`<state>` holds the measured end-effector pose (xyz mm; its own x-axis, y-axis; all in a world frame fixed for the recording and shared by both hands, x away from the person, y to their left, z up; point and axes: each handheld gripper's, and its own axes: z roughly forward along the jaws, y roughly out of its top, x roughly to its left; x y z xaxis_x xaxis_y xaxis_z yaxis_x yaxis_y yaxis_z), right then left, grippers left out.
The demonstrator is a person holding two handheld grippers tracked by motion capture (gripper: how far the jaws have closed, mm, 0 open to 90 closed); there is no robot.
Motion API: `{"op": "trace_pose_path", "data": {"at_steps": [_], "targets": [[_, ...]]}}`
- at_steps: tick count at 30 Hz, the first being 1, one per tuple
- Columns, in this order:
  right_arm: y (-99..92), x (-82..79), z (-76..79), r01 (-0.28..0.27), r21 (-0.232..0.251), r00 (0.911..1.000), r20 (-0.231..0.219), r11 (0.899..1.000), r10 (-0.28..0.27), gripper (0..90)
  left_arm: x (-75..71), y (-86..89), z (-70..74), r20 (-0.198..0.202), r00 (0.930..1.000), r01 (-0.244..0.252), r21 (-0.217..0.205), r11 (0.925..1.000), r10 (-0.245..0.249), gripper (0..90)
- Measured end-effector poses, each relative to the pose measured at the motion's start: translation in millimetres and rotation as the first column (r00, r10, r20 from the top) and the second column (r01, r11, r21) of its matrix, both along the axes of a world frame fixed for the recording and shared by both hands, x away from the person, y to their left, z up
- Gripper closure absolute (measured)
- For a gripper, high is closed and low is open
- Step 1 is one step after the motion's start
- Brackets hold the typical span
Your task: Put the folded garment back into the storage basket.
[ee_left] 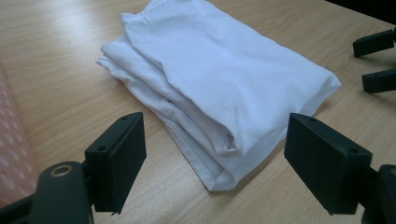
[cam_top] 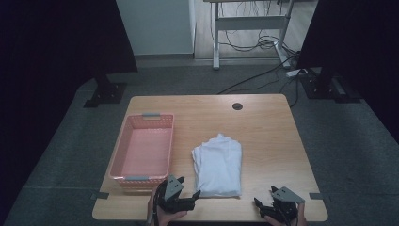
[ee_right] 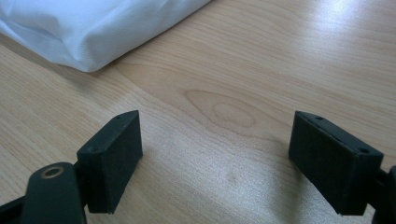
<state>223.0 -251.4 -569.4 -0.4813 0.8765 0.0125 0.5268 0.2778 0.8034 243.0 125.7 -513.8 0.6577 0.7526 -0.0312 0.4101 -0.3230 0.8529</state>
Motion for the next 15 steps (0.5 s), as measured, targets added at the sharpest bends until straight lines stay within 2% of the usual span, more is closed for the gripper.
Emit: {"op": "trace_pose_path", "data": {"at_steps": [7,15], "targets": [[-0.3,-0.1,-0.2,-0.002,0.001,1.0000,0.002,1.000,0.002,17.5,4.2,-0.8,3.2,0.000,0.9999,-0.014,-0.011,0.9998,0.014,20.5],[-0.2,-0.5,-0.5,0.001,0.003,1.0000,0.004,1.000,-0.001,17.4,6.9,-3.0,2.8,-0.004,0.9998,-0.018,-0.002,0.9998,0.018,20.2]]}}
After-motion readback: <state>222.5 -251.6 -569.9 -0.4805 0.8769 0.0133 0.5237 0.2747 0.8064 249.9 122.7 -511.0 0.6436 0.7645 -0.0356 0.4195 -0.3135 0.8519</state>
